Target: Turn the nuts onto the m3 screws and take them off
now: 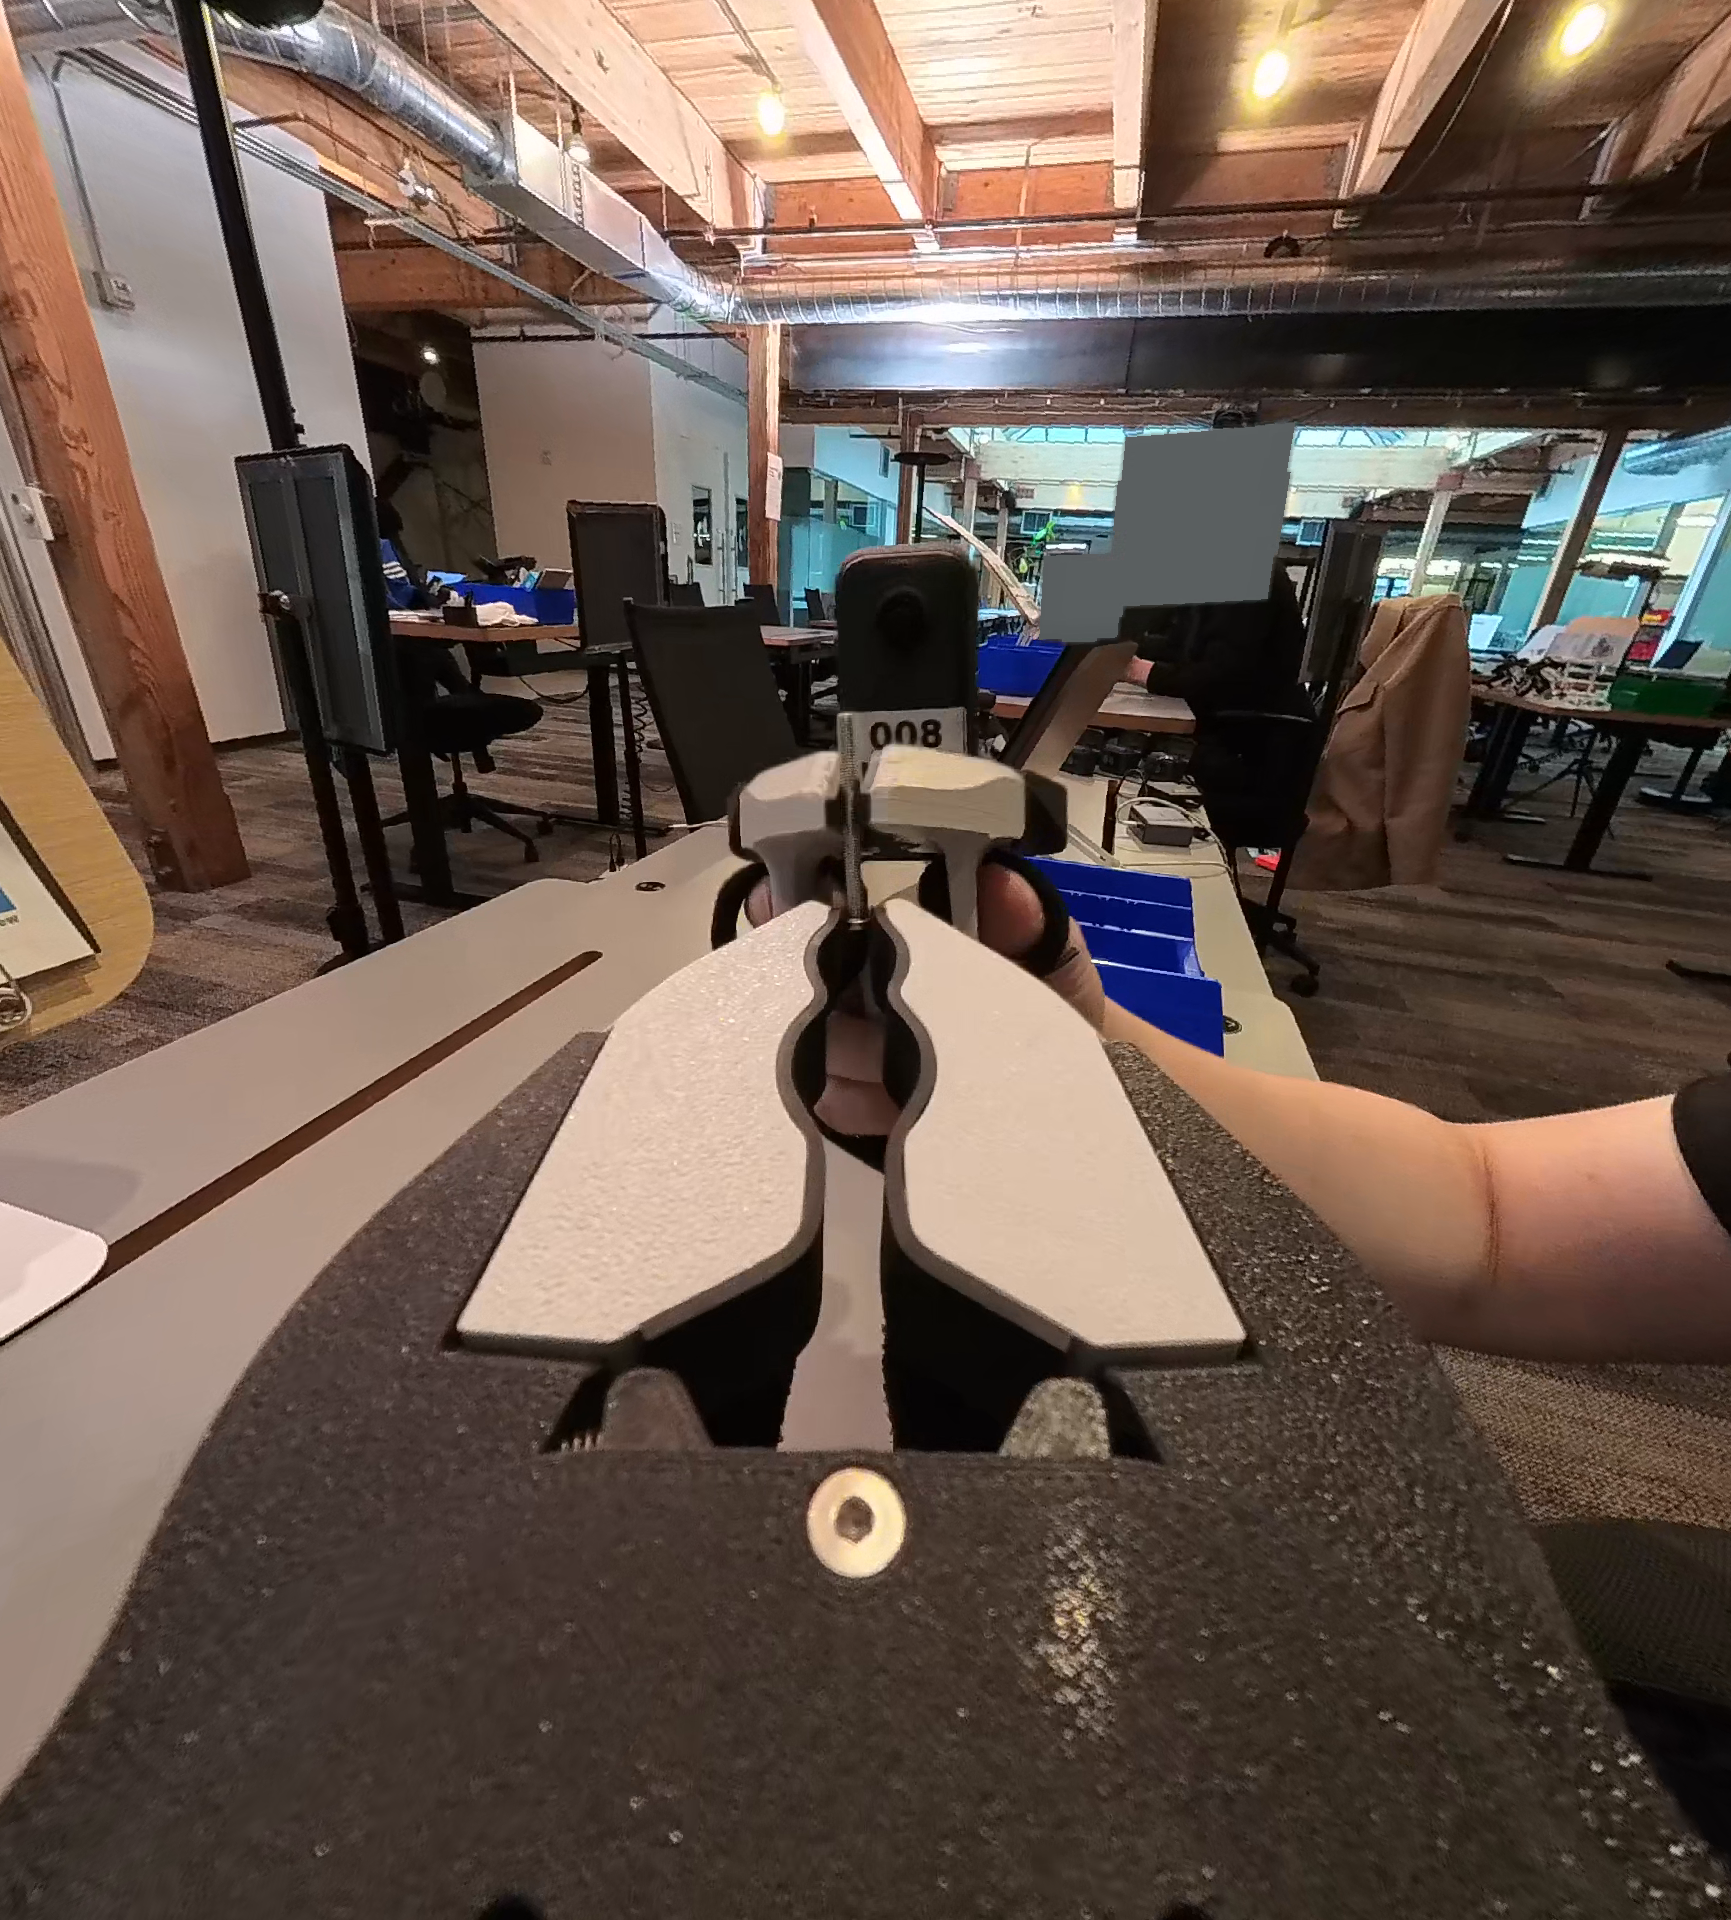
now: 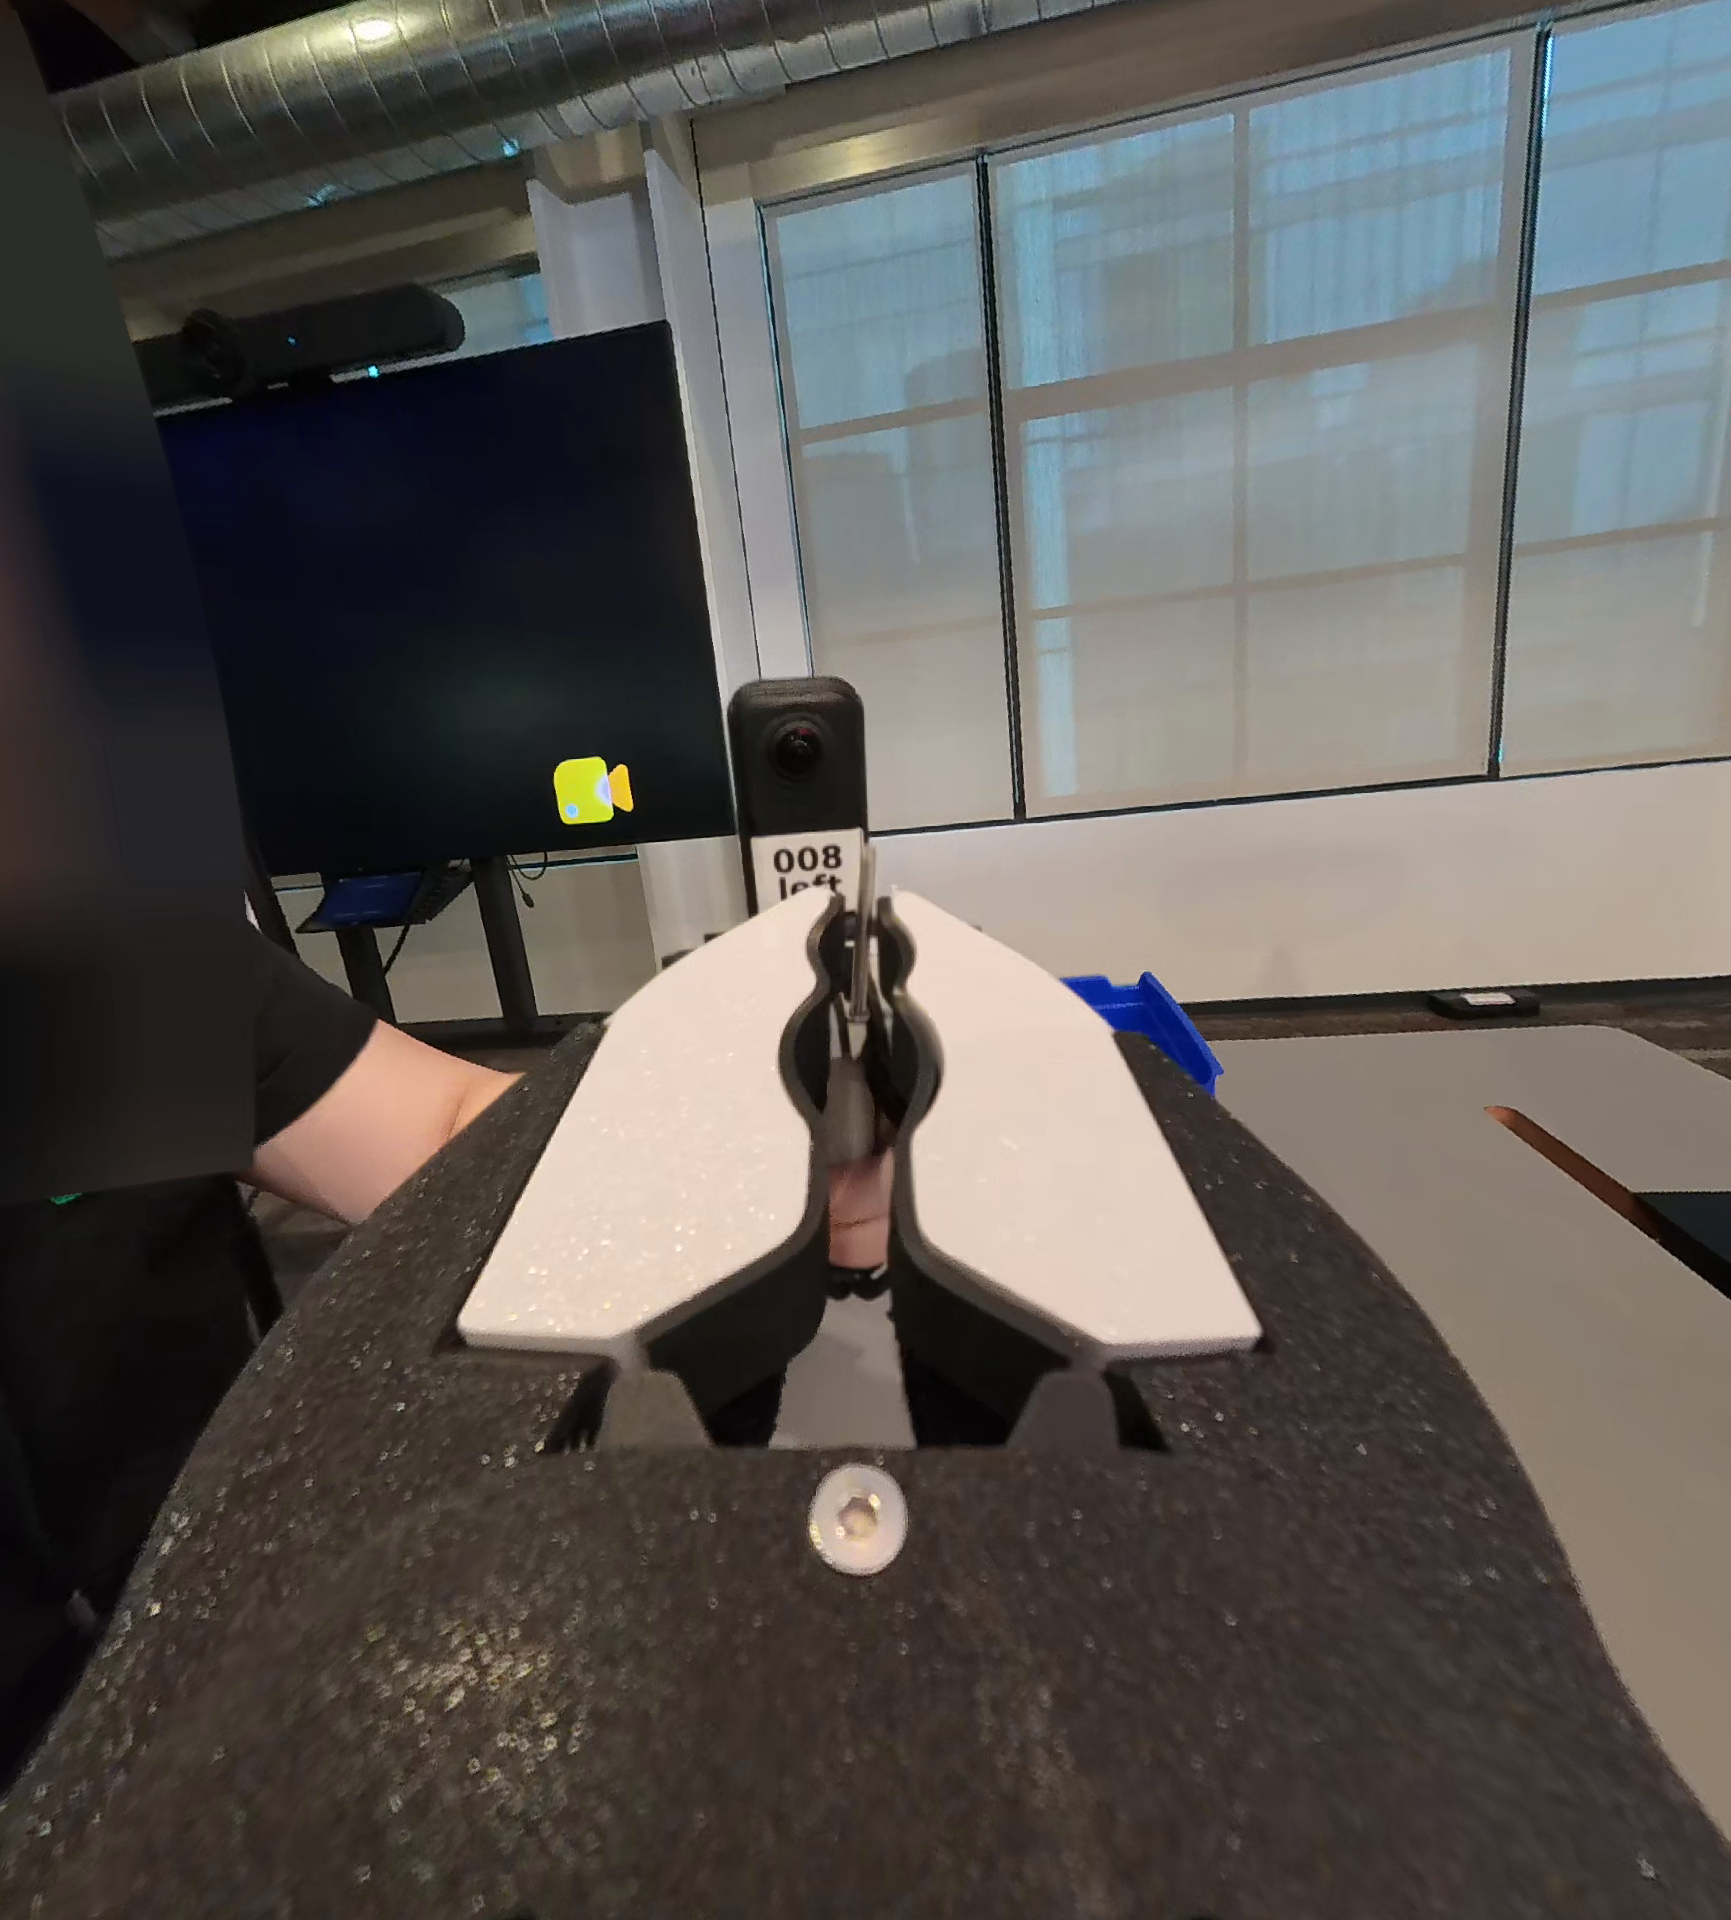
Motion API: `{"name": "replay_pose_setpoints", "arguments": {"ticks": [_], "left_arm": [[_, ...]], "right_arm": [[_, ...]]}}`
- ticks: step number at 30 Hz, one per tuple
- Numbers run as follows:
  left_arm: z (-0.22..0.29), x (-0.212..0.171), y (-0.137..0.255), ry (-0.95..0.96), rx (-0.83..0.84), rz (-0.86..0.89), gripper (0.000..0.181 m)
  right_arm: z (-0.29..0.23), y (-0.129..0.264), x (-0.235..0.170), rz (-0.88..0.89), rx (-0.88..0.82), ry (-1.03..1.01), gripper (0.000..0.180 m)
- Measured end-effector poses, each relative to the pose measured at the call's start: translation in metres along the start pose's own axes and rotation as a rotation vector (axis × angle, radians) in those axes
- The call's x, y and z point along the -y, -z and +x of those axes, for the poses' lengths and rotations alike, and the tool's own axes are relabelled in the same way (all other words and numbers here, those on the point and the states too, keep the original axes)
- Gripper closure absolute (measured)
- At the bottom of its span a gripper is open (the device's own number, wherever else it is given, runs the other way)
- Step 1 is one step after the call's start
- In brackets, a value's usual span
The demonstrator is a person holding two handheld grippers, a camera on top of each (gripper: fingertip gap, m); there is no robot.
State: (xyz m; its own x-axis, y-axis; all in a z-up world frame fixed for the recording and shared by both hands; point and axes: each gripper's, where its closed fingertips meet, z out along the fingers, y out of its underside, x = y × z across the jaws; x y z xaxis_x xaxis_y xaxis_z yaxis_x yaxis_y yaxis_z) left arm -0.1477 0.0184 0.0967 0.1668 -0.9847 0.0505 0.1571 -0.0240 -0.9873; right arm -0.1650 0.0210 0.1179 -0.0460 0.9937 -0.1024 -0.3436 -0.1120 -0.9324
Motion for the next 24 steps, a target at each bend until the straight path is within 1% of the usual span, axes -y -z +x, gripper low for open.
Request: {"name": "replay_pose_setpoints", "arguments": {"ticks": [2, 6, 8, 9, 12, 18, 24], "left_arm": [[0.000, -0.002, 0.000, -0.005, -0.002, -0.011, 0.176], [0.003, -0.004, 0.001, -0.023, -0.008, -0.022, 0.176], [0.004, -0.004, 0.000, -0.028, -0.010, -0.023, 0.168], [0.004, -0.003, 0.000, -0.027, -0.012, -0.024, 0.168], [0.005, 0.000, 0.001, -0.018, -0.015, -0.019, 0.169], [0.002, -0.005, 0.000, -0.033, -0.014, -0.078, 0.178], [0.000, -0.011, 0.003, -0.014, -0.013, -0.119, 0.176]], "right_arm": [[-0.003, 0.001, 0.005, 0.019, 0.016, -0.006, 0.177], [-0.004, 0.001, 0.002, -0.019, 0.008, 0.020, 0.178], [-0.005, 0.001, 0.001, -0.039, 0.007, 0.027, 0.178], [-0.006, 0.000, 0.001, -0.046, 0.008, 0.037, 0.178], [-0.006, 0.000, -0.001, -0.077, 0.000, 0.060, 0.178], [-0.004, 0.000, -0.005, -0.117, -0.030, 0.094, 0.178], [-0.001, 0.001, -0.010, -0.166, -0.053, 0.111, 0.178]]}}
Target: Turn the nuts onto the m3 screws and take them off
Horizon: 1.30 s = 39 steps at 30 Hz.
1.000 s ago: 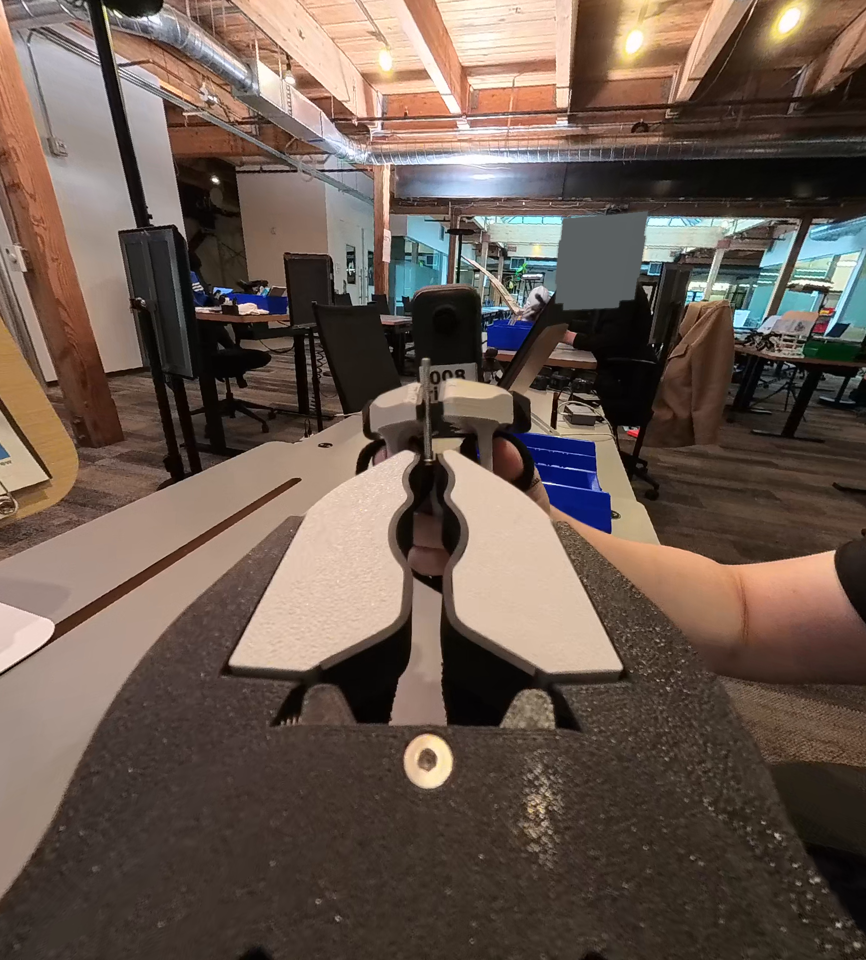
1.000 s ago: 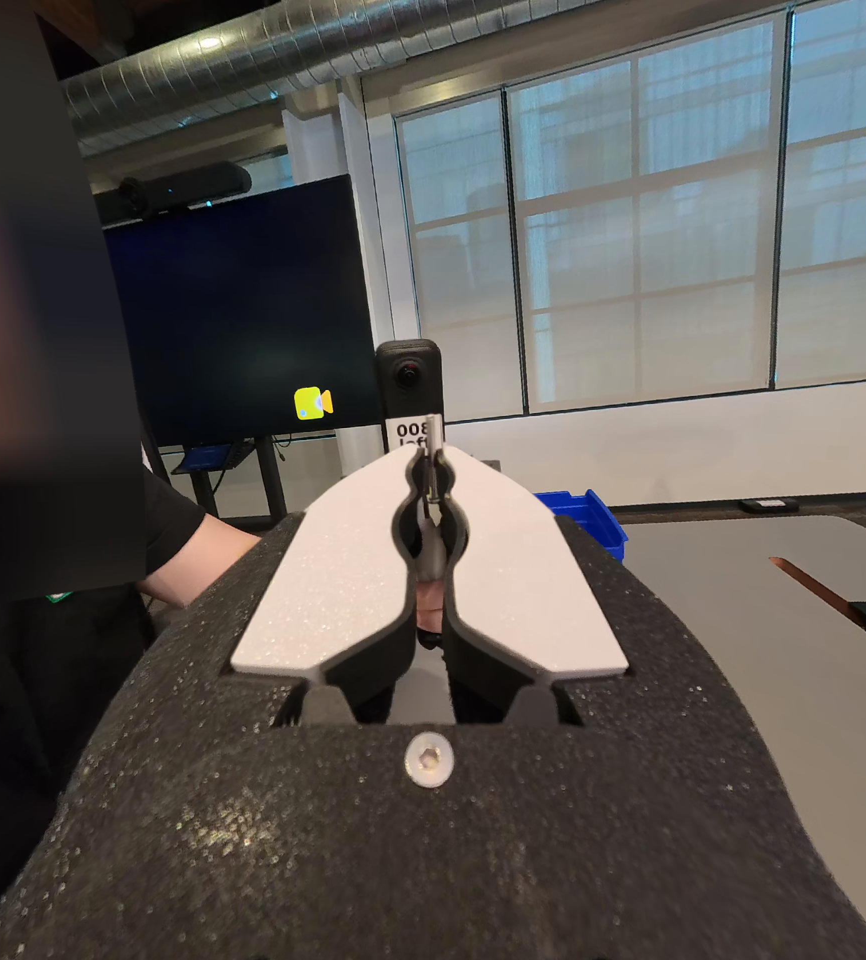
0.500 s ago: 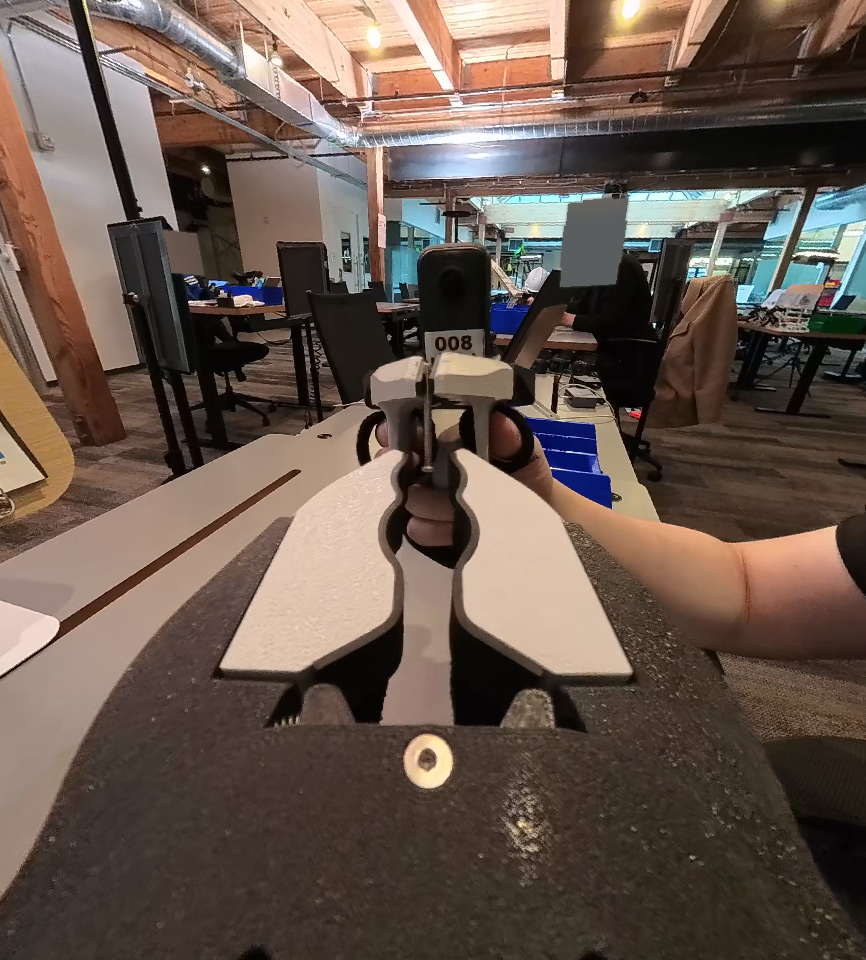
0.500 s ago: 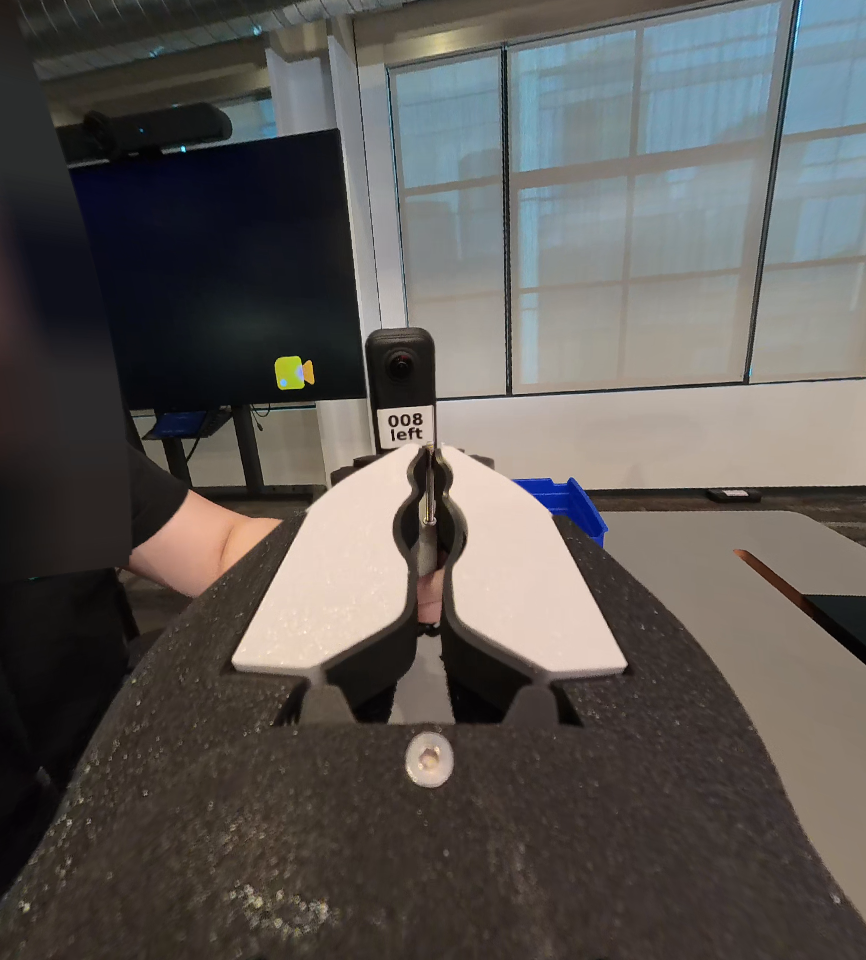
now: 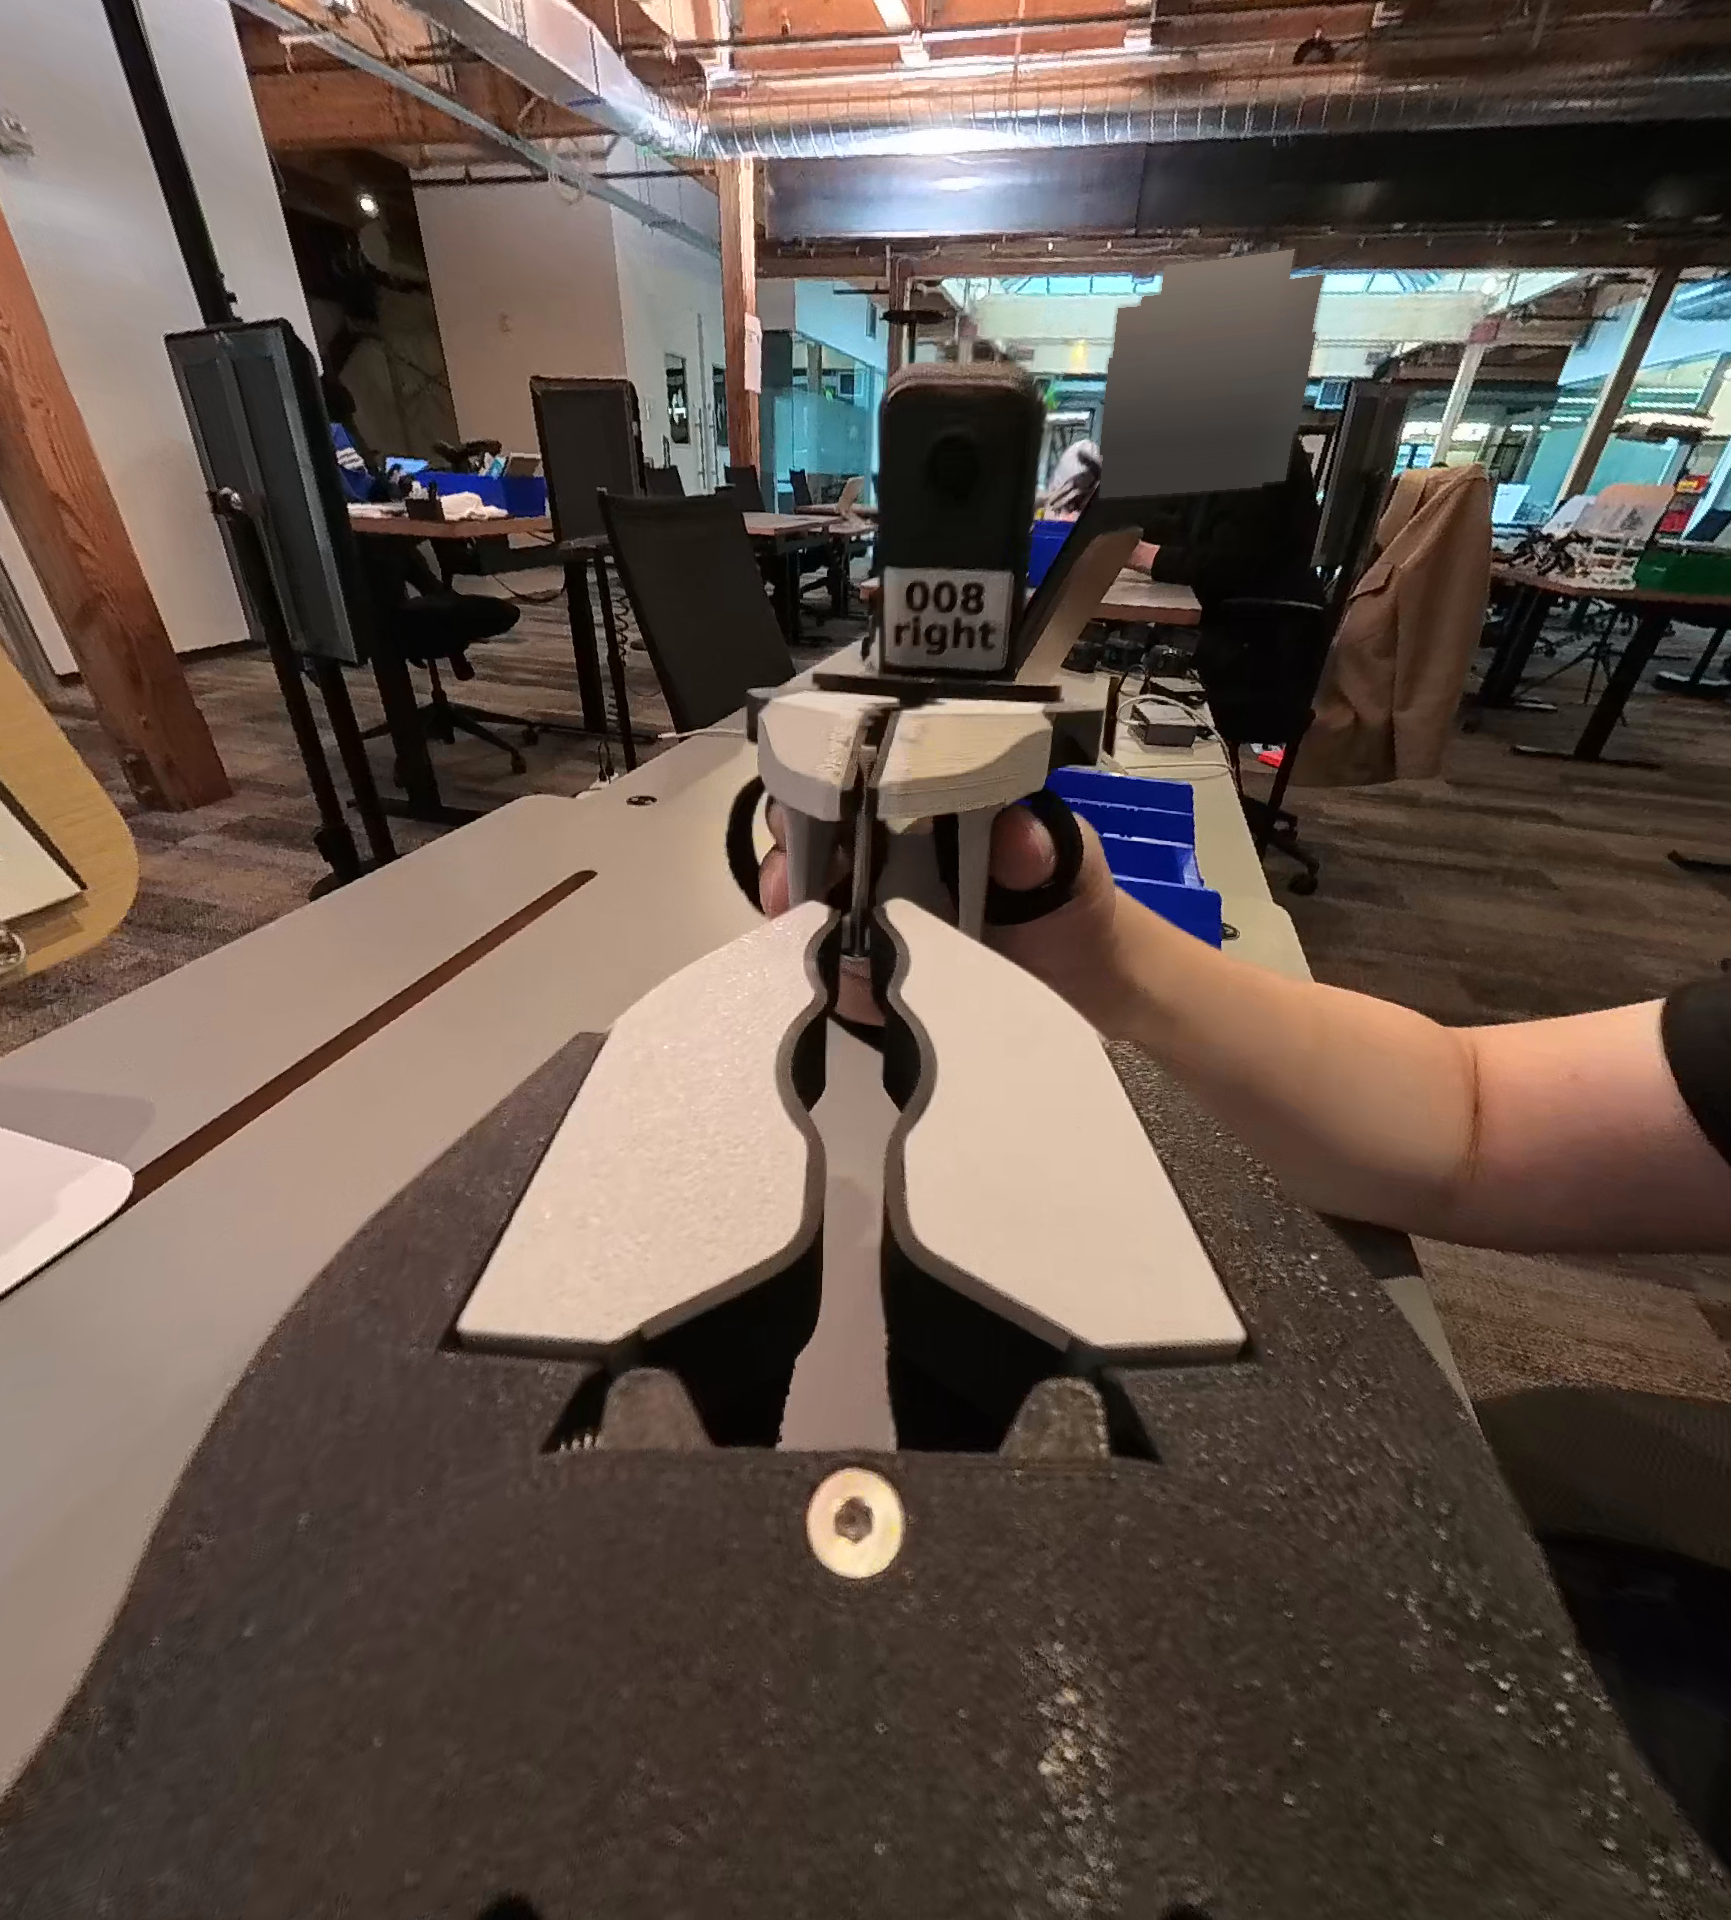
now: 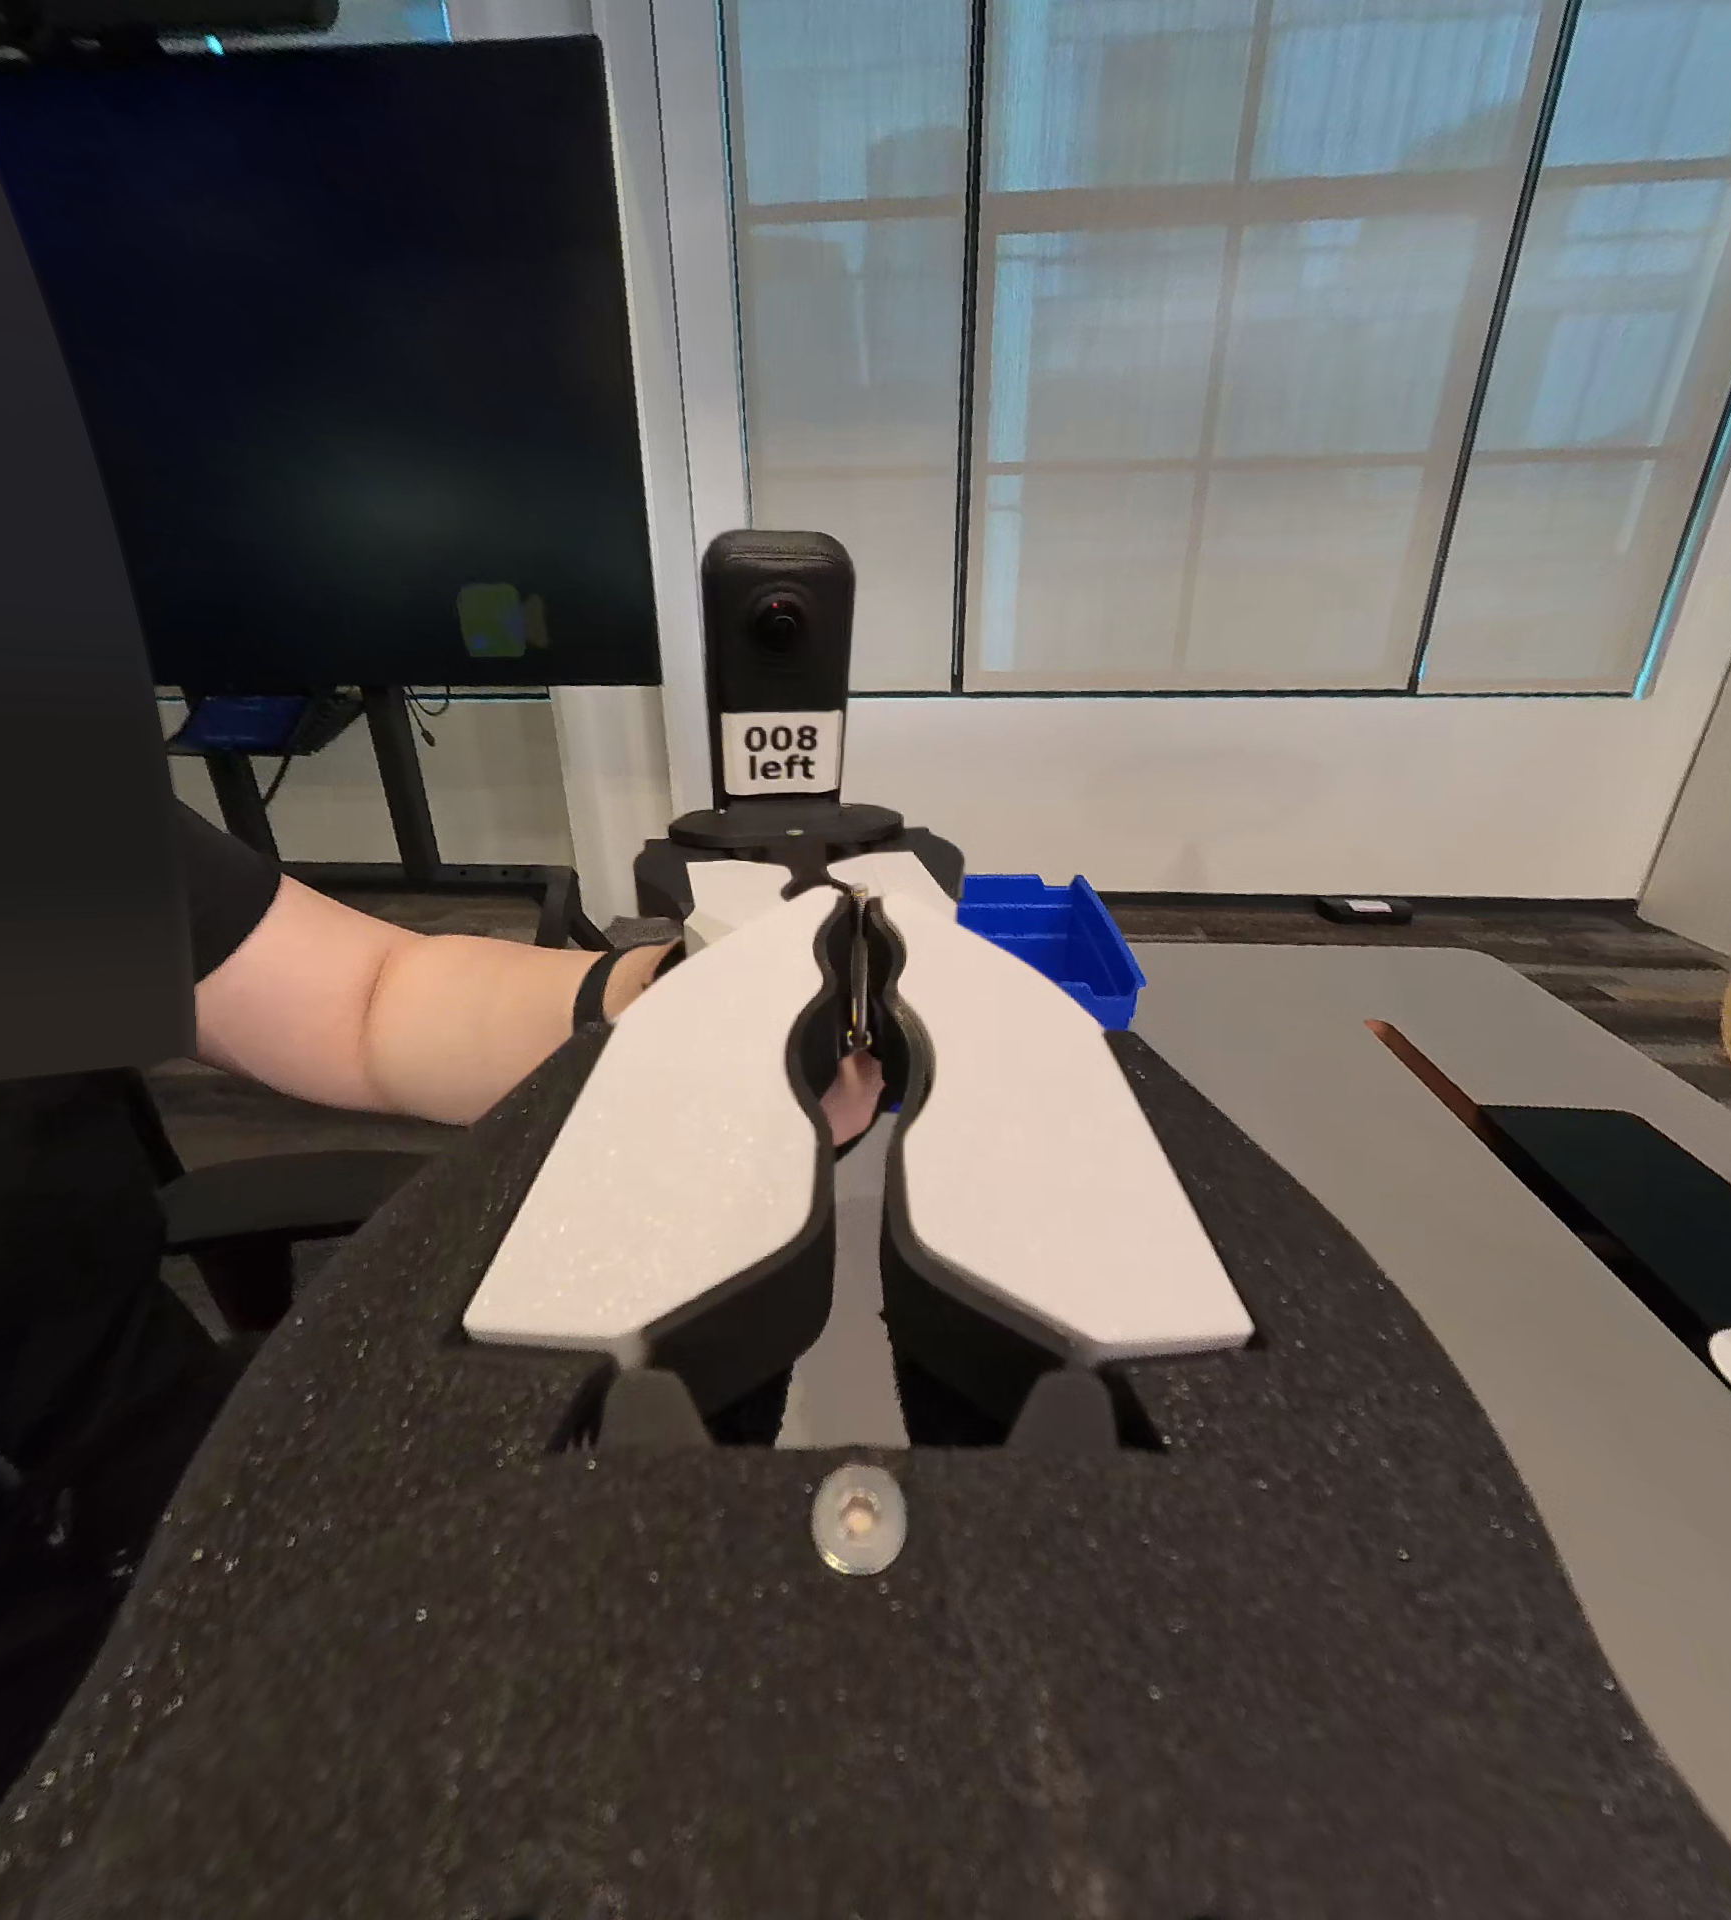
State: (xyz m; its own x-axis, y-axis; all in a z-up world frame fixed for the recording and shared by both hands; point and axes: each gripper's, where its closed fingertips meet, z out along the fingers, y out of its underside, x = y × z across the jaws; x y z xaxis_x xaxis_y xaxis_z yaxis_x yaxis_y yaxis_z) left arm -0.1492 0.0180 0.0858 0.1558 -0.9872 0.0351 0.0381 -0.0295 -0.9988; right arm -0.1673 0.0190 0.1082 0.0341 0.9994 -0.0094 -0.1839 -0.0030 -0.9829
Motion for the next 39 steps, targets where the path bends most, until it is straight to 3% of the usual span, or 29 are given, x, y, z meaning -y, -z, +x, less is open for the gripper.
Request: {"name": "replay_pose_setpoints", "arguments": {"ticks": [11, 39], "left_arm": [[-0.003, -0.017, 0.001, 0.068, -0.023, -0.093, 0.176], [-0.004, -0.013, -0.001, 0.136, -0.053, -0.063, 0.177]], "right_arm": [[0.003, -0.002, -0.012, -0.090, -0.012, -0.019, 0.178], [0.004, 0.000, -0.011, -0.099, -0.021, -0.016, 0.178]]}}
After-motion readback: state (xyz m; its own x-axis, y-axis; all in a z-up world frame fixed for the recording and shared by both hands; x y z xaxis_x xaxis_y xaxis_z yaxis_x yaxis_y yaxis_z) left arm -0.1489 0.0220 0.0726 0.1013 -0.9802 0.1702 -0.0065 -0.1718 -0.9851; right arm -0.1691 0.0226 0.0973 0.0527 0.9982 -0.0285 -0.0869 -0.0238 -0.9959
